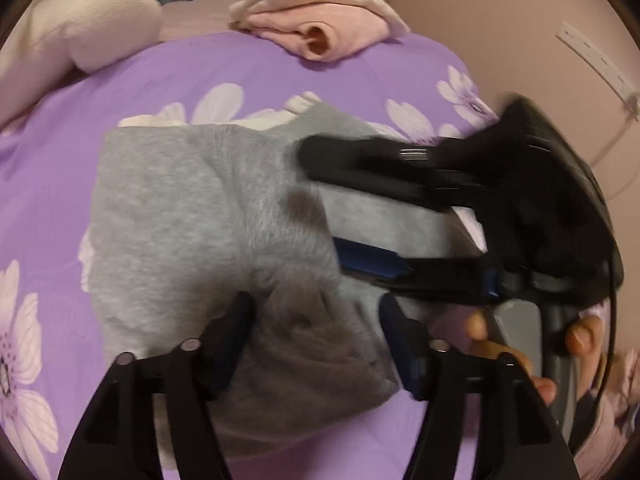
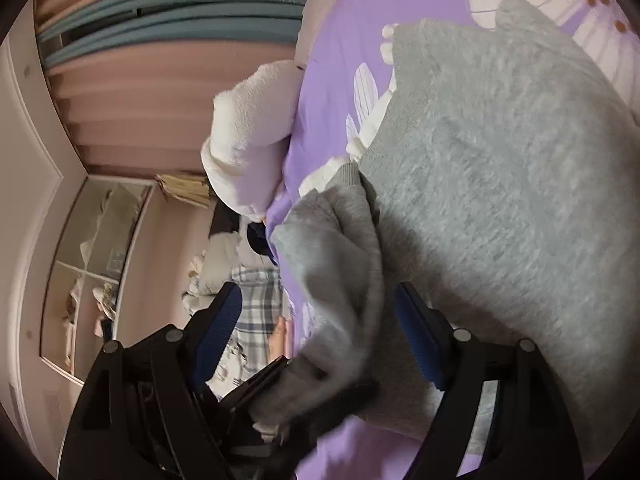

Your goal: Fold small clothes

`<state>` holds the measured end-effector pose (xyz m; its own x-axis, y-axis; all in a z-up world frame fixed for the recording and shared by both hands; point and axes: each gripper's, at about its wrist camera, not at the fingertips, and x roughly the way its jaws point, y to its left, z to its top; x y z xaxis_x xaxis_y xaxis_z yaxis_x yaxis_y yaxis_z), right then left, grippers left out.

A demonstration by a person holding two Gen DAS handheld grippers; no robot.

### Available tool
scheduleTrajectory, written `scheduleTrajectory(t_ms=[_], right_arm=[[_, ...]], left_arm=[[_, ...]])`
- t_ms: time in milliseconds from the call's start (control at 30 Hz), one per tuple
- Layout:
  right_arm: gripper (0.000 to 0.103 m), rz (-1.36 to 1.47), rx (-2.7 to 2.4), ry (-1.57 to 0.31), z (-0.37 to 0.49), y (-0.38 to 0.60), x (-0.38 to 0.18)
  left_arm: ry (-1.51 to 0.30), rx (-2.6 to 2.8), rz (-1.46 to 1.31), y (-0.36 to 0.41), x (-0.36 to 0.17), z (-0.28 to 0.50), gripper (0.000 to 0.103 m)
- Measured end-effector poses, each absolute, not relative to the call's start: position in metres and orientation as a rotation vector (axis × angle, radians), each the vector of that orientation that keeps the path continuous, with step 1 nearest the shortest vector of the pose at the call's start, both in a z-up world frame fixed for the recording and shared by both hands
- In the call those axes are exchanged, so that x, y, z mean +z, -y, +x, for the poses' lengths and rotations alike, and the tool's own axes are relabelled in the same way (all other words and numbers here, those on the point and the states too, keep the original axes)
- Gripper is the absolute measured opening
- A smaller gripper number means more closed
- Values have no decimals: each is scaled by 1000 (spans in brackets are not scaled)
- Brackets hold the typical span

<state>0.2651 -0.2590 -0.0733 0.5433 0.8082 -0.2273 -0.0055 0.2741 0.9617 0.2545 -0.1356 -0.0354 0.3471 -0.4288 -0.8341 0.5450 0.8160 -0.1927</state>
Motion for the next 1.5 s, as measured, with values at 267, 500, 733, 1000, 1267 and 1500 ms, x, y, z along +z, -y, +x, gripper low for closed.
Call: scheduleTrajectory(t_ms=[267, 500, 733, 1000, 1267, 1500], right_arm=[[77, 967, 617, -1031, 283, 242, -67], [31, 816, 530, -1081, 295, 231, -75], [11, 667, 485, -930, 290, 225, -35], [8, 519, 383, -779, 297, 251, 27], [8, 510, 243, -721, 286, 316, 35], [9, 483, 210, -885, 298, 316, -24]], left_arm=[[-1018, -663, 18, 85, -20, 222, 66], [-1001, -529, -55, 11, -15, 196, 66], [-1068, -452, -158, -30, -33, 193, 66], [-1069, -469, -170, -22, -35, 191, 66], [-1058, -493, -135, -10, -29, 196, 66], [-1003, -553, -155, 40, 1, 225, 66]])
